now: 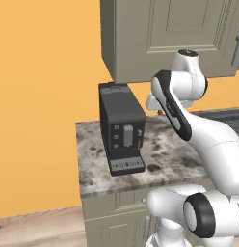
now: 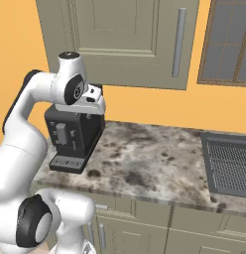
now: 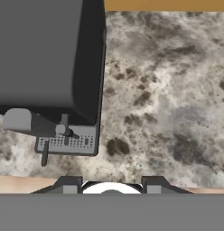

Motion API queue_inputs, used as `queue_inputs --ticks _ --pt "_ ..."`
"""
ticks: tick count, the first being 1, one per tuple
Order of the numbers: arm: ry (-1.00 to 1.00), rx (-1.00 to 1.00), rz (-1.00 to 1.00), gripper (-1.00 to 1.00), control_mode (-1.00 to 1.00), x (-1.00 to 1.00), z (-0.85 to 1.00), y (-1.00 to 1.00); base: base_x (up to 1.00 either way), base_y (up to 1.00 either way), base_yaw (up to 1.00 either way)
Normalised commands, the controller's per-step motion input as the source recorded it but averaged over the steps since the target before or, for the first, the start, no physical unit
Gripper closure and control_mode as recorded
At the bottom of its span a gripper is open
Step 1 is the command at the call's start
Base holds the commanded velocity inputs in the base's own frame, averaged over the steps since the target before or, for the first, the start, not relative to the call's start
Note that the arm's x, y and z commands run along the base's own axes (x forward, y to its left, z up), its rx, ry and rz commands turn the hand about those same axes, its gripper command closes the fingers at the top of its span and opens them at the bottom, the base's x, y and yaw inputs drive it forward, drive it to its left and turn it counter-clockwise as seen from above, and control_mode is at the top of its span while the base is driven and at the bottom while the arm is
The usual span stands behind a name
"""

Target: Get the candle and the beer from the cabinet and move them to the dining counter.

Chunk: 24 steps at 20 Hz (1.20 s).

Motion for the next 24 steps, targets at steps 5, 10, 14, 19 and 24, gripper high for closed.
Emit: queue_inputs --ticks 5,10,14,19,24 --pt "-0.08 0.0 0.05 -1.0 -1.0 -0.05 0.0 -0.26 0.0 0.0 0.0" --pt "-0.29 0.0 0.1 -1.0 -1.0 -0.27 0.16 -0.51 0.0 0.0 0.0" --pt "-0.27 0.0 0.1 -1.0 -1.0 -0.36 0.27 -0.61 0.0 0.0 0.0" --pt "-0.32 0.0 0.03 -1.0 -1.0 -0.54 0.29 -0.62 0.0 0.0 0.0" --pt "-0.29 0.0 -0.02 -1.0 -1.0 -0.22 0.41 -0.54 0.0 0.0 0.0"
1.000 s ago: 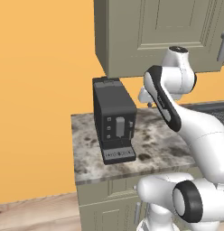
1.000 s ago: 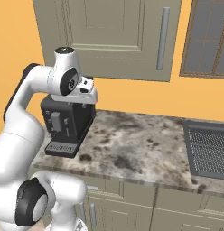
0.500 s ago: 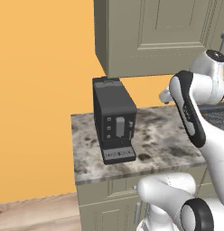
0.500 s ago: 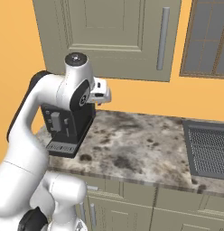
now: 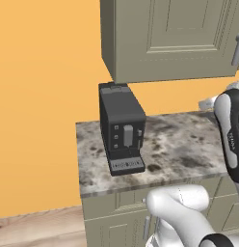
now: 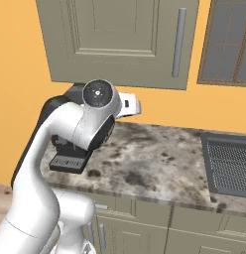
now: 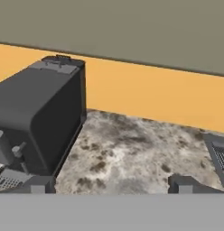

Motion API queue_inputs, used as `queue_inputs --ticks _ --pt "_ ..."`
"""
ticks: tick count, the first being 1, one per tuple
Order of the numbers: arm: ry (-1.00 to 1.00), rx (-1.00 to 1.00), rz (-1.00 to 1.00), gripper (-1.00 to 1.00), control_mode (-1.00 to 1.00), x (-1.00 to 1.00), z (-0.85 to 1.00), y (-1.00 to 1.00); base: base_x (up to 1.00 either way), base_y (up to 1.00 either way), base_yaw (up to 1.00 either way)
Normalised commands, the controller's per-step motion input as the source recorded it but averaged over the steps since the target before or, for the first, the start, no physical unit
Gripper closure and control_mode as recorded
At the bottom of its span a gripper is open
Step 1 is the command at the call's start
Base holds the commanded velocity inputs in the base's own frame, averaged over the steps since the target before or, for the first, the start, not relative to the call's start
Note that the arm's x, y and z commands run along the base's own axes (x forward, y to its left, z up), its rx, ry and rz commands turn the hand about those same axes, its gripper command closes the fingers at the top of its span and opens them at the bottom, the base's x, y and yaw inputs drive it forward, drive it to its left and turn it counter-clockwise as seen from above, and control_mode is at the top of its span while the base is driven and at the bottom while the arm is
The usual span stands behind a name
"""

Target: Get the candle and the beer from the cabinet and move them to the dining counter.

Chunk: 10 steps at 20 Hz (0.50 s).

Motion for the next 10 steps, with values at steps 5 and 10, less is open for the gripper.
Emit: queue_inputs --ticks 5,10 --pt "-0.22 0.0 -0.08 -1.0 -1.0 -0.17 0.54 -0.54 0.0 0.0 0.0" --pt "-0.22 0.0 -0.05 -1.0 -1.0 -0.2 0.53 -0.49 0.0 0.0 0.0"
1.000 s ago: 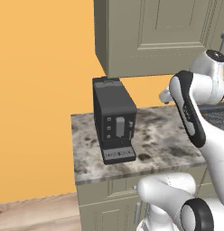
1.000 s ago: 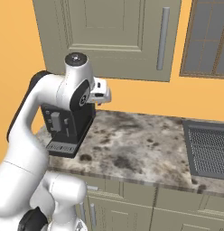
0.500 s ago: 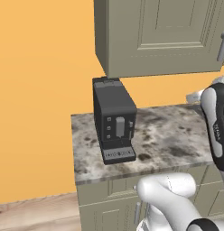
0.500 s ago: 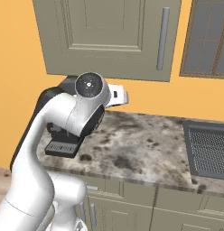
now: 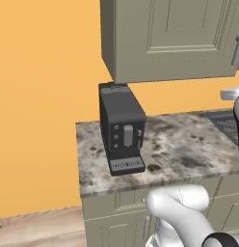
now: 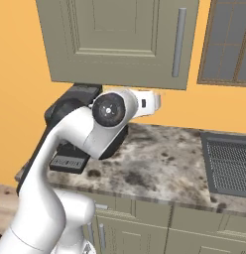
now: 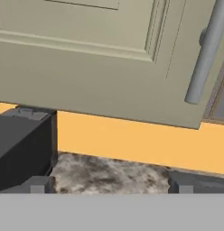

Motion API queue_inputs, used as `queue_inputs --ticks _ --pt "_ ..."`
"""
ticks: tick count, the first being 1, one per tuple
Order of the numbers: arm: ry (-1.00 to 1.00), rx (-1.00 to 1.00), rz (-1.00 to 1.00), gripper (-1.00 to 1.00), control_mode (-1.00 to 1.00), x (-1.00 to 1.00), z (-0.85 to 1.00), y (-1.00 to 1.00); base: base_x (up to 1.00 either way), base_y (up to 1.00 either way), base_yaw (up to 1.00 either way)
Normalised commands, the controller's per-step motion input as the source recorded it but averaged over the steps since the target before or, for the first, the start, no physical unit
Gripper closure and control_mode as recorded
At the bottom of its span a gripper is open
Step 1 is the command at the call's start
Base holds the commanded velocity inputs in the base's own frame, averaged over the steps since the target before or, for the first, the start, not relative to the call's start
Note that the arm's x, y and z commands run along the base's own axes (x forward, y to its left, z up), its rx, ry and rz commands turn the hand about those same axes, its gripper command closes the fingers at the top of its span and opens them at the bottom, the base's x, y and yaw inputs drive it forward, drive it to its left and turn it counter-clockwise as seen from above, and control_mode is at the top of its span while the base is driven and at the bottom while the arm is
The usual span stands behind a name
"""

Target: Get the candle and the beer from the cabinet and move them to the dining counter.

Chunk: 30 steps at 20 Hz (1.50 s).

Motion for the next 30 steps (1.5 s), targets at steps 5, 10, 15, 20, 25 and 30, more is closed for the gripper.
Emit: queue_inputs --ticks 5,10,15,20,25,30 --pt "-0.27 0.0 -0.03 -1.0 -1.0 -0.33 0.61 -0.59 0.0 0.0 0.0" --pt "-0.28 0.01 0.0 -1.0 -1.0 -0.07 0.51 -0.34 0.0 0.0 0.0" --pt "-0.24 0.05 0.0 -1.0 -1.0 0.0 0.36 -0.11 0.0 0.0 0.0" --pt "-0.07 0.05 0.0 -1.0 -1.0 0.09 0.26 0.0 0.0 0.0 0.0" --pt "0.0 0.06 0.0 -1.0 -1.0 0.31 0.07 -0.01 0.0 0.0 0.0" --pt "0.0 0.08 0.02 -1.0 -1.0 0.47 0.0 -0.17 0.0 0.0 0.0"
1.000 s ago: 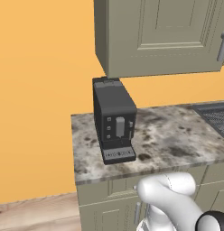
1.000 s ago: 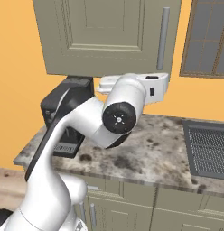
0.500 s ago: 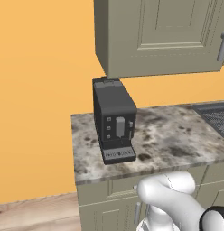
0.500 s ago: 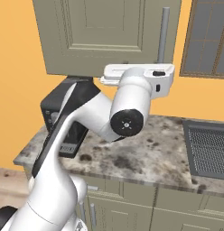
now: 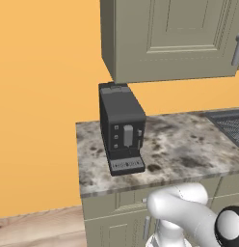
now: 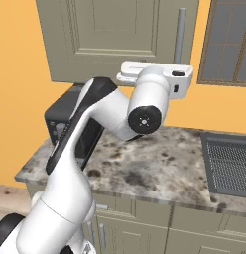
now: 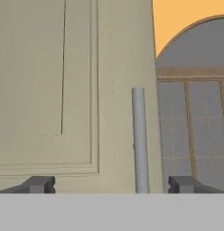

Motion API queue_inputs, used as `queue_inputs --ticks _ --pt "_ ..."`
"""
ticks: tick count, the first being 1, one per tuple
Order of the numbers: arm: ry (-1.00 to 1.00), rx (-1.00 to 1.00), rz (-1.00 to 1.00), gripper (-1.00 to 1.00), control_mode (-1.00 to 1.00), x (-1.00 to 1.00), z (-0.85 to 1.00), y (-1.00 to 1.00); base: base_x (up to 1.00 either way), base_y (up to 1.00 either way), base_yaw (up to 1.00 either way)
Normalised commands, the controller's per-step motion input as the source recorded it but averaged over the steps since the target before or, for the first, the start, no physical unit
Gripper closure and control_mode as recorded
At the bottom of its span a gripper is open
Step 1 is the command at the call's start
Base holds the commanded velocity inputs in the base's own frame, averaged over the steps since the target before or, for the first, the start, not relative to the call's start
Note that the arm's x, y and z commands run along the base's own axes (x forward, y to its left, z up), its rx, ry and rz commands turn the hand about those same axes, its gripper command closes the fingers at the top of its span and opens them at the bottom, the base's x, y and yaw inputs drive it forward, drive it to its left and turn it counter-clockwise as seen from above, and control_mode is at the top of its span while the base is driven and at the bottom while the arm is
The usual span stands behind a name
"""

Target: Get the candle and the beer from the cabinet and move them to the dining counter.

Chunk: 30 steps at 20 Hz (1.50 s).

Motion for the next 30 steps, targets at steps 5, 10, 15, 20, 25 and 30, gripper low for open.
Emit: queue_inputs --ticks 5,10,15,20,25,30 --pt "0.0 0.06 0.09 -1.0 -1.0 0.39 0.0 -0.32 0.0 0.0 0.0" --pt "0.0 0.01 0.1 -1.0 -1.0 0.37 0.0 -0.19 0.0 0.0 0.0" --pt "-0.05 0.0 0.07 -1.0 -1.0 0.21 0.0 -0.03 0.0 0.0 0.0" --pt "-0.07 0.0 0.04 -1.0 -1.0 0.21 -0.02 0.0 0.0 0.0 0.0" --pt "-0.03 0.0 0.02 -1.0 -1.0 0.32 -0.07 0.0 0.0 0.0 0.0" --pt "0.0 0.0 0.02 -1.0 -1.0 0.36 0.0 0.0 0.0 0.0 0.0"
